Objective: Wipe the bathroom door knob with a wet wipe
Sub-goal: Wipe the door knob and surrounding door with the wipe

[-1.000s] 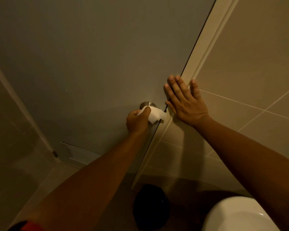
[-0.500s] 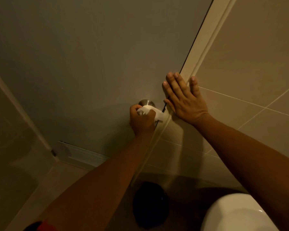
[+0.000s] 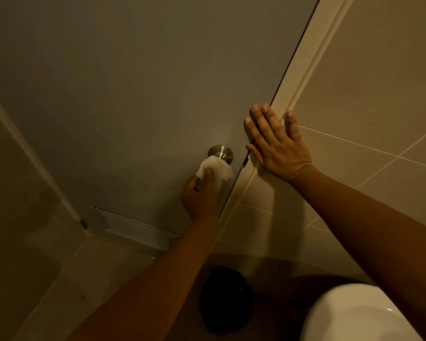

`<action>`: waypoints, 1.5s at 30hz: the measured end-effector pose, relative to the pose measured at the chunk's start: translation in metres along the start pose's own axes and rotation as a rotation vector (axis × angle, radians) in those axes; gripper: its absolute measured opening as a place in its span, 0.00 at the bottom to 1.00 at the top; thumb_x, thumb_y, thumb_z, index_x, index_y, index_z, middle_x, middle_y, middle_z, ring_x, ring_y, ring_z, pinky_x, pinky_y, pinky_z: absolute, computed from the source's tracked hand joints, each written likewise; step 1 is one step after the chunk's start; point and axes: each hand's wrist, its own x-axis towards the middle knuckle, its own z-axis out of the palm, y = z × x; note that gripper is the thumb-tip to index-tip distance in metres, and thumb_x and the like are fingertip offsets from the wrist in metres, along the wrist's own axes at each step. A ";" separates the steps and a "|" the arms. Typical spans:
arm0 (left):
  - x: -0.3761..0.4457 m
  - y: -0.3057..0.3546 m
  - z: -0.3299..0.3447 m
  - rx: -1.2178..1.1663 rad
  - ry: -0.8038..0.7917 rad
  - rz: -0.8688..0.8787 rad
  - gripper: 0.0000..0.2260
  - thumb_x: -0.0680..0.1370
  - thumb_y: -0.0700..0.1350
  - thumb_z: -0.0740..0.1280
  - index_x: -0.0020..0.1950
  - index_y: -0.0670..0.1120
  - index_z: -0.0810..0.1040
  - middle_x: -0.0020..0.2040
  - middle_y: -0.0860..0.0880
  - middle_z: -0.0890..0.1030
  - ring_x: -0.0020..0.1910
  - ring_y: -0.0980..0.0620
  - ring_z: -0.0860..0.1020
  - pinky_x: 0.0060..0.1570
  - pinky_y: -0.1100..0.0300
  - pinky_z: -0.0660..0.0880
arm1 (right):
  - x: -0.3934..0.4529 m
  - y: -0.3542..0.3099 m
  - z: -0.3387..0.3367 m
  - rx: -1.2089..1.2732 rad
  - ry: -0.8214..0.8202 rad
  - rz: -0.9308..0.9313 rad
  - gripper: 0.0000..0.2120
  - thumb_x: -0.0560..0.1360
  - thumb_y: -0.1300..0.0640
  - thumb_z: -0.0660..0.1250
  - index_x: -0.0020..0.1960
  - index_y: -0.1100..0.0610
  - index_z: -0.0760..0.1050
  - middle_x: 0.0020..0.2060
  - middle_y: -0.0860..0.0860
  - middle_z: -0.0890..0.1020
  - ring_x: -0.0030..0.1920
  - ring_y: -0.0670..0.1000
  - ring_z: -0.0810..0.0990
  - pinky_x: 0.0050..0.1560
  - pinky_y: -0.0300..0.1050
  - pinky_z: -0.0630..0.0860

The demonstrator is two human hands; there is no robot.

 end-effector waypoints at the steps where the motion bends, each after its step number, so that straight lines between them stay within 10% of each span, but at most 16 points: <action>1: 0.001 0.001 -0.002 0.018 -0.030 0.015 0.06 0.74 0.56 0.71 0.38 0.58 0.79 0.40 0.54 0.81 0.40 0.56 0.79 0.42 0.54 0.77 | 0.000 0.000 0.000 -0.003 0.004 0.002 0.31 0.83 0.44 0.55 0.80 0.58 0.54 0.79 0.58 0.55 0.79 0.58 0.53 0.77 0.63 0.41; 5: 0.009 0.003 -0.007 0.209 -0.097 0.149 0.16 0.72 0.54 0.73 0.54 0.46 0.82 0.57 0.47 0.78 0.54 0.49 0.78 0.52 0.53 0.78 | 0.000 0.001 -0.001 -0.002 0.000 -0.002 0.30 0.83 0.45 0.54 0.80 0.58 0.53 0.79 0.59 0.53 0.79 0.58 0.53 0.77 0.63 0.40; 13: 0.023 0.011 -0.006 0.296 -0.284 0.309 0.24 0.71 0.54 0.74 0.65 0.48 0.77 0.55 0.51 0.83 0.51 0.56 0.80 0.46 0.66 0.79 | 0.000 0.001 -0.001 -0.001 -0.004 -0.006 0.31 0.83 0.45 0.54 0.80 0.58 0.53 0.79 0.59 0.54 0.79 0.58 0.54 0.77 0.63 0.40; 18: 0.036 0.028 0.007 0.520 -0.380 0.357 0.13 0.71 0.52 0.71 0.53 0.54 0.73 0.45 0.53 0.80 0.40 0.53 0.79 0.30 0.67 0.73 | 0.001 0.000 -0.002 -0.001 -0.001 -0.004 0.30 0.83 0.45 0.54 0.80 0.59 0.53 0.79 0.58 0.55 0.79 0.59 0.54 0.76 0.63 0.40; 21: 0.045 0.038 0.018 0.531 -0.329 0.272 0.05 0.74 0.52 0.64 0.48 0.54 0.74 0.42 0.54 0.78 0.39 0.55 0.79 0.27 0.68 0.72 | 0.001 0.000 -0.002 0.002 -0.008 0.002 0.30 0.83 0.45 0.53 0.80 0.58 0.53 0.79 0.58 0.55 0.79 0.58 0.52 0.76 0.63 0.39; 30: 0.036 0.023 0.010 0.312 -0.375 0.003 0.27 0.71 0.53 0.74 0.66 0.47 0.70 0.60 0.45 0.78 0.52 0.45 0.81 0.46 0.47 0.83 | 0.002 0.001 -0.002 -0.005 0.012 -0.011 0.31 0.83 0.44 0.54 0.80 0.58 0.54 0.78 0.58 0.58 0.78 0.58 0.55 0.76 0.63 0.43; 36: 0.039 0.045 0.034 0.483 -0.279 -0.136 0.32 0.68 0.51 0.73 0.69 0.46 0.67 0.60 0.43 0.78 0.53 0.42 0.81 0.46 0.48 0.83 | 0.002 0.001 -0.003 -0.013 0.013 -0.010 0.31 0.83 0.44 0.55 0.80 0.58 0.54 0.79 0.58 0.57 0.78 0.59 0.56 0.75 0.64 0.44; 40: 0.041 0.054 0.028 0.347 -0.389 -0.318 0.25 0.70 0.46 0.70 0.66 0.41 0.71 0.52 0.39 0.82 0.37 0.47 0.83 0.29 0.58 0.80 | 0.002 0.001 -0.005 -0.017 0.010 -0.011 0.31 0.83 0.44 0.55 0.80 0.59 0.55 0.78 0.59 0.58 0.78 0.59 0.58 0.76 0.64 0.44; 45: 0.035 0.041 0.010 0.161 -0.522 -0.261 0.22 0.76 0.49 0.69 0.67 0.42 0.71 0.54 0.40 0.81 0.42 0.45 0.82 0.39 0.52 0.82 | 0.003 0.001 -0.005 -0.046 -0.007 -0.012 0.31 0.83 0.44 0.54 0.80 0.58 0.54 0.78 0.58 0.60 0.78 0.58 0.56 0.75 0.63 0.43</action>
